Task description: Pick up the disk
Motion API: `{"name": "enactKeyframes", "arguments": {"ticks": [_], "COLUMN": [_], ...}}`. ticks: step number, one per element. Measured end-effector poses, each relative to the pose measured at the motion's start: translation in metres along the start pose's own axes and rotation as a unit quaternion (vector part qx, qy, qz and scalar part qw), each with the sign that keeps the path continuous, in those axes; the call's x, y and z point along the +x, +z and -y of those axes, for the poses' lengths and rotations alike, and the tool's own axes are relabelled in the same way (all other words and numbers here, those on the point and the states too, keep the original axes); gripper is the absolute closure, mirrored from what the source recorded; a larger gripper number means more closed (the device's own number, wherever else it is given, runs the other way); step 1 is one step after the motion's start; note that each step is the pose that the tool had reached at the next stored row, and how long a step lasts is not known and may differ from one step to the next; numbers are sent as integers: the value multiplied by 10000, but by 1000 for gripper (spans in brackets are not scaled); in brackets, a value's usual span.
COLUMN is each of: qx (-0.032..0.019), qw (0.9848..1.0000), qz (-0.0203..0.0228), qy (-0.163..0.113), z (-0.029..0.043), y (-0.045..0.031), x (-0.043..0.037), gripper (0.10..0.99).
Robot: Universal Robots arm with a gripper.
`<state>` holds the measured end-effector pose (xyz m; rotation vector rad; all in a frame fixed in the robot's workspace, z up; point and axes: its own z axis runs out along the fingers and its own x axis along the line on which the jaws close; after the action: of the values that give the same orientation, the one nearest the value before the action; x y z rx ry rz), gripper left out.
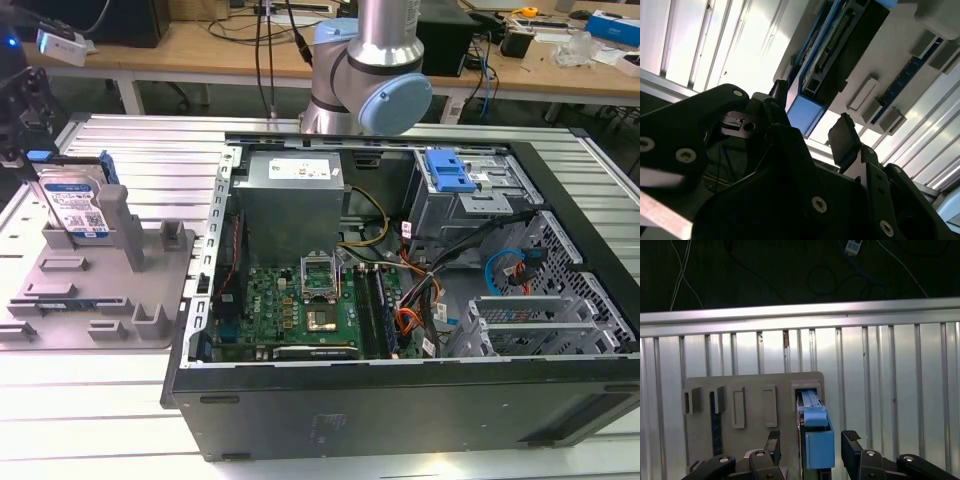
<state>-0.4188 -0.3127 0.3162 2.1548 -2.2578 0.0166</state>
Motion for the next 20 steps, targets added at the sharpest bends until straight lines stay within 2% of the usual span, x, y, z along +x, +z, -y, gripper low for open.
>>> {"name": "enactKeyframes", "arguments": {"ticks": [9, 10, 12, 20], "qx": [4, 4, 4, 5], "qw": [10000, 10000, 10000, 10000], "qz": [-4, -5, -5, -4], "qy": [-6, -5, -6, -10], "z": [2, 1, 1, 12], "y": [85, 92, 101, 130], "x": [-31, -32, -32, -33], "gripper": [486, 498, 635, 635]}}
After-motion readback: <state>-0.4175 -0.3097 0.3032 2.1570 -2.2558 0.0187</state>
